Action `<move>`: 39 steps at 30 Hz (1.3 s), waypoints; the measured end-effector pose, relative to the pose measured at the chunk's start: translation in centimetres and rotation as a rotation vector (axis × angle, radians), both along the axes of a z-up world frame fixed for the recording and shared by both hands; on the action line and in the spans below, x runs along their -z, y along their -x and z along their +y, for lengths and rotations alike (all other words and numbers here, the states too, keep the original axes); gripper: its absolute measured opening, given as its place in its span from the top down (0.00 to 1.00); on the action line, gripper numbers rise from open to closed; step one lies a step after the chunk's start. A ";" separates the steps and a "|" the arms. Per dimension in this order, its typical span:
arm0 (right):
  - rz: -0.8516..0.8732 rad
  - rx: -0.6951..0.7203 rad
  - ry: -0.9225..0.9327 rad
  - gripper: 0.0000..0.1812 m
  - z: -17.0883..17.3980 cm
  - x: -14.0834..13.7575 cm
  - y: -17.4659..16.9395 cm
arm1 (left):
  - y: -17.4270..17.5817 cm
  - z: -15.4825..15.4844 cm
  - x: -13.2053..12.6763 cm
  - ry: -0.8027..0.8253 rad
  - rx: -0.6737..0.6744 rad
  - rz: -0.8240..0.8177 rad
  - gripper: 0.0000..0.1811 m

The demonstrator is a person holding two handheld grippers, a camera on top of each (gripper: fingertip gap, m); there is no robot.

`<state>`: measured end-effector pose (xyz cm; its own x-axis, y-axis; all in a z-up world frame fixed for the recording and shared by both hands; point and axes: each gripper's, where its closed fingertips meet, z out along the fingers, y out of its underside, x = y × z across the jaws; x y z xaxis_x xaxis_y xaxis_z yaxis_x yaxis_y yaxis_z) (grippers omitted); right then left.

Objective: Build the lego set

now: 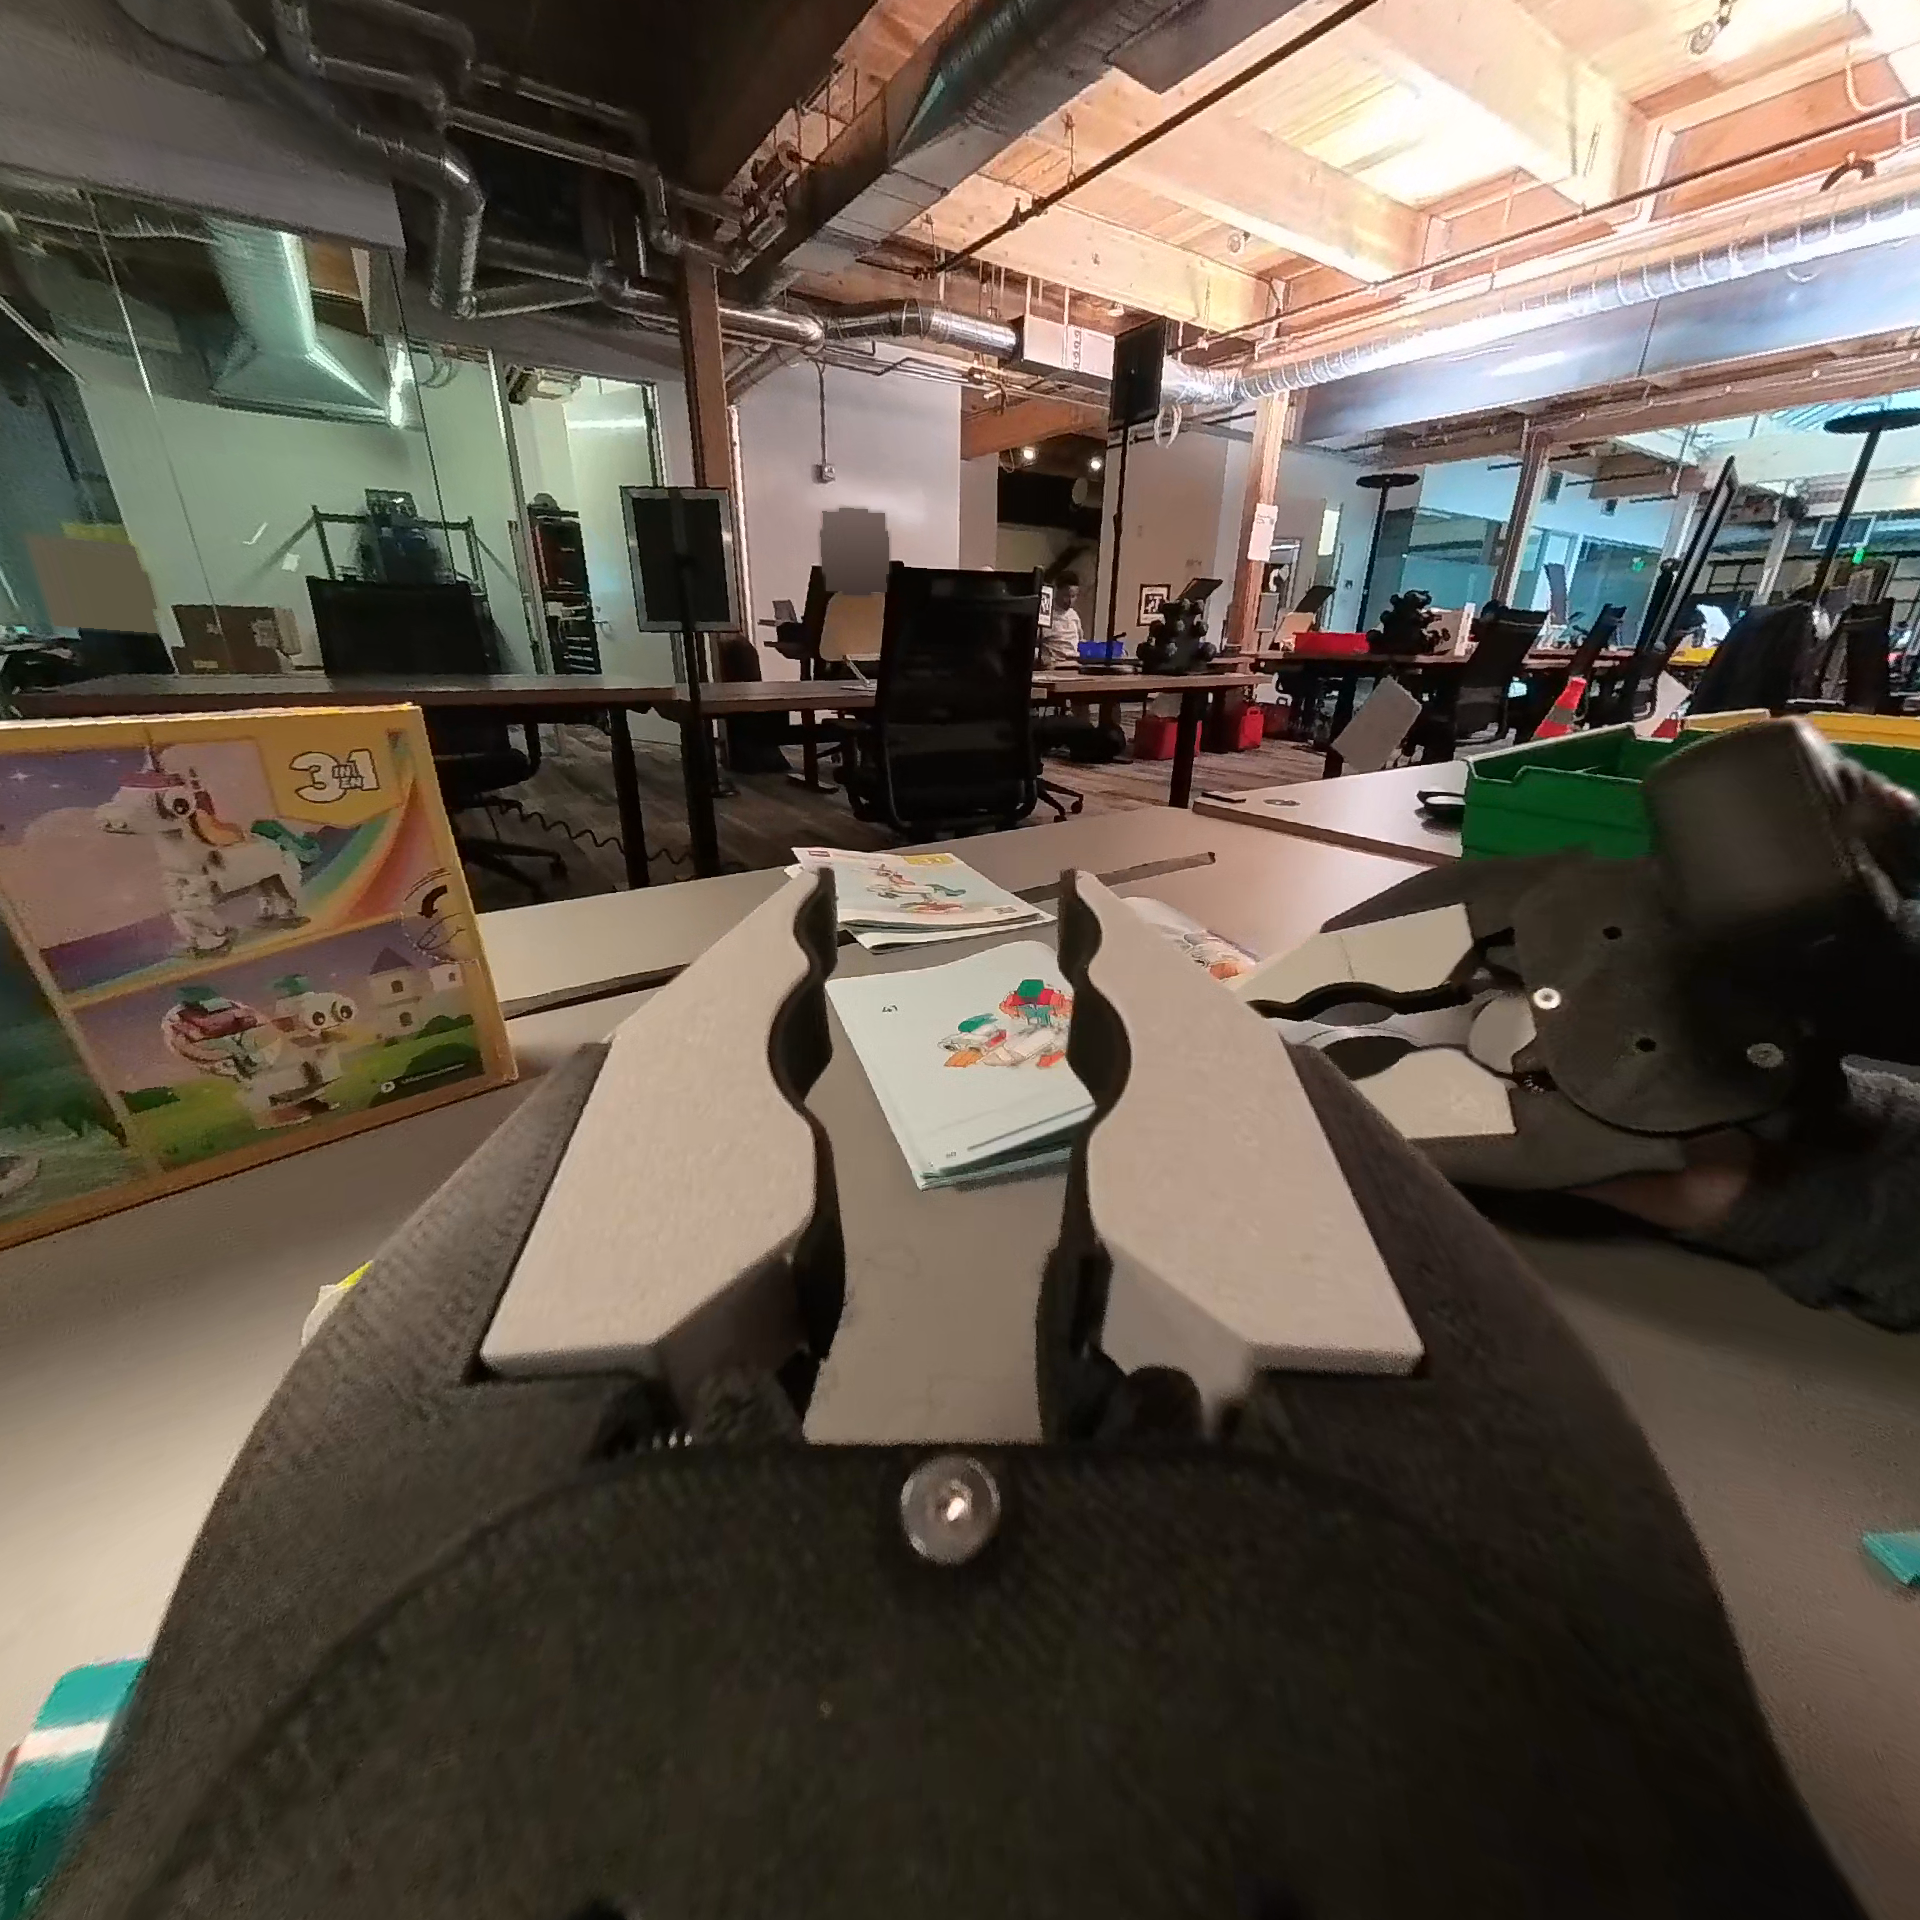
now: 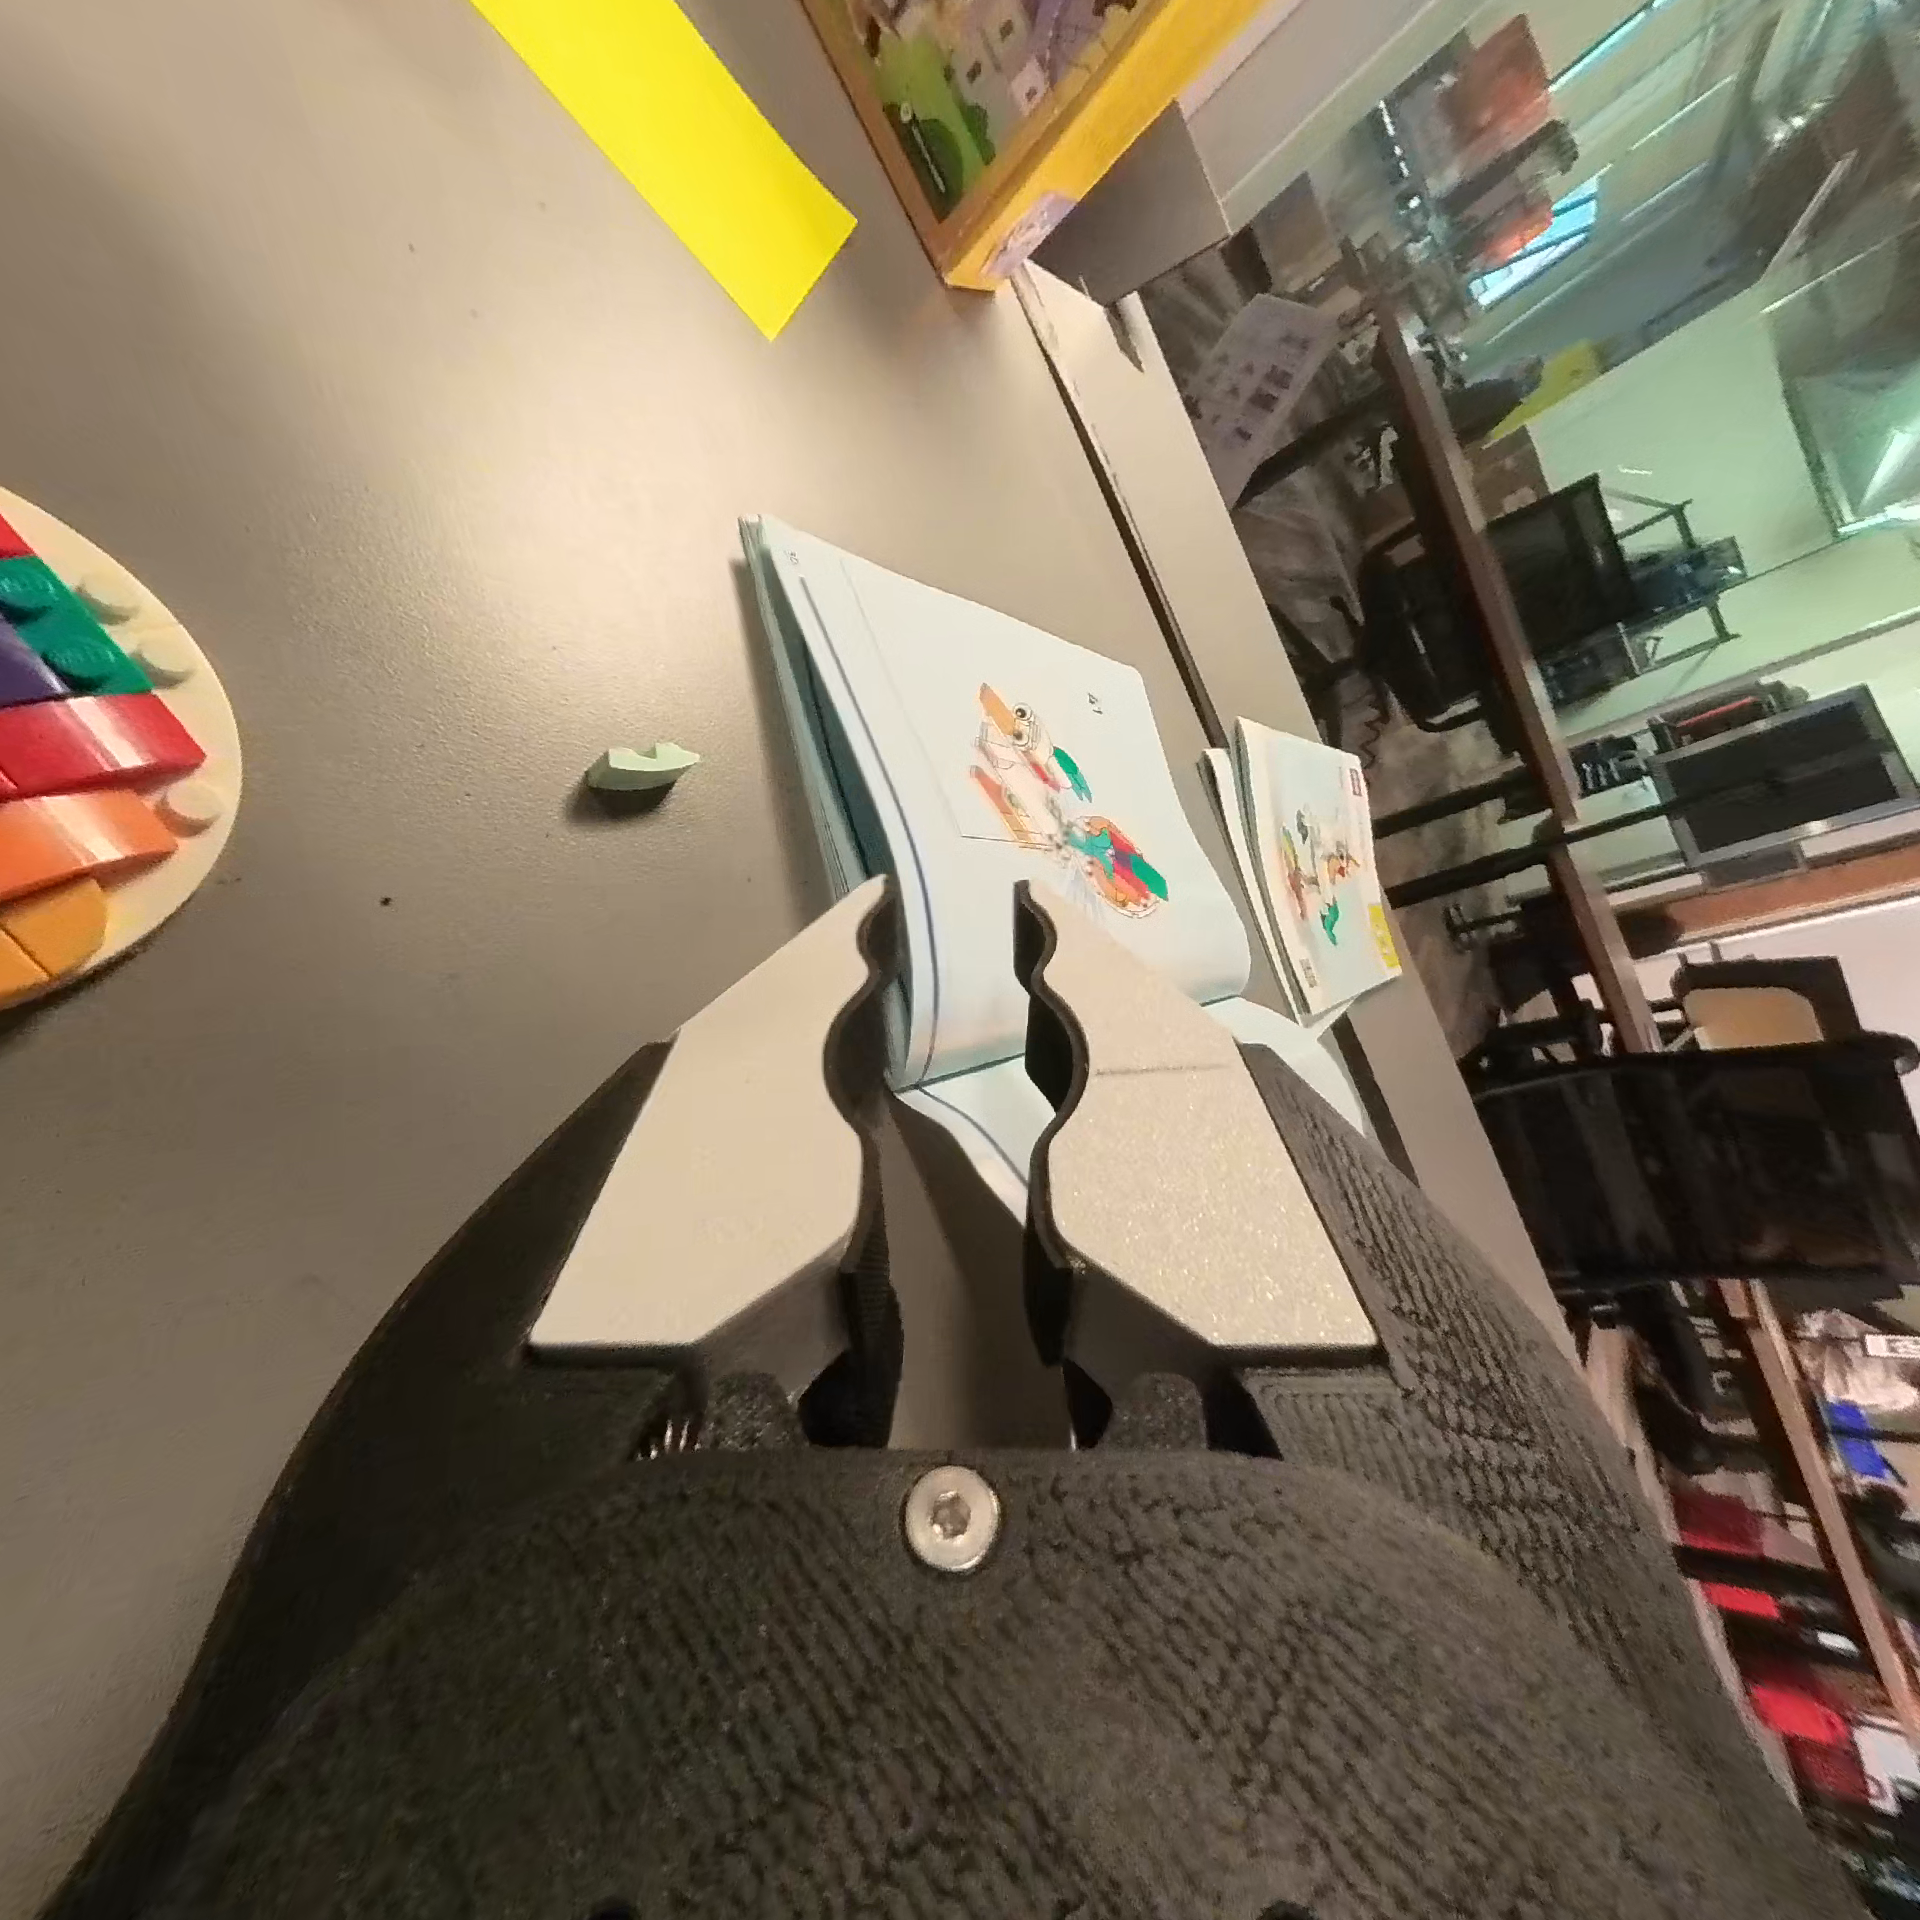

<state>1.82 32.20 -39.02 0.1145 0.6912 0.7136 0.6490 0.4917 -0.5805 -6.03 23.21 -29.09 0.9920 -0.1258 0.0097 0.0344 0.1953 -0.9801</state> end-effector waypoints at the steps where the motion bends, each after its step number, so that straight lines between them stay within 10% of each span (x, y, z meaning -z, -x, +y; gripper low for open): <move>1: 0.005 0.004 -0.002 0.90 0.1 -0.1 -0.1 | -0.1 0.0 0.0 -0.001 0.002 0.002 0.77; 23: 0.333 0.283 0.302 1.00 3.7 -2.6 -4.5 | -1.7 0.0 0.1 0.017 0.068 0.050 0.79; 32: 0.672 0.352 0.887 1.00 5.3 -2.8 -6.2 | -3.4 0.1 0.3 0.020 0.084 0.151 0.79; 39: 0.687 0.346 0.894 1.00 5.3 -2.9 -6.3 | -3.4 0.2 0.6 0.036 0.092 0.149 0.79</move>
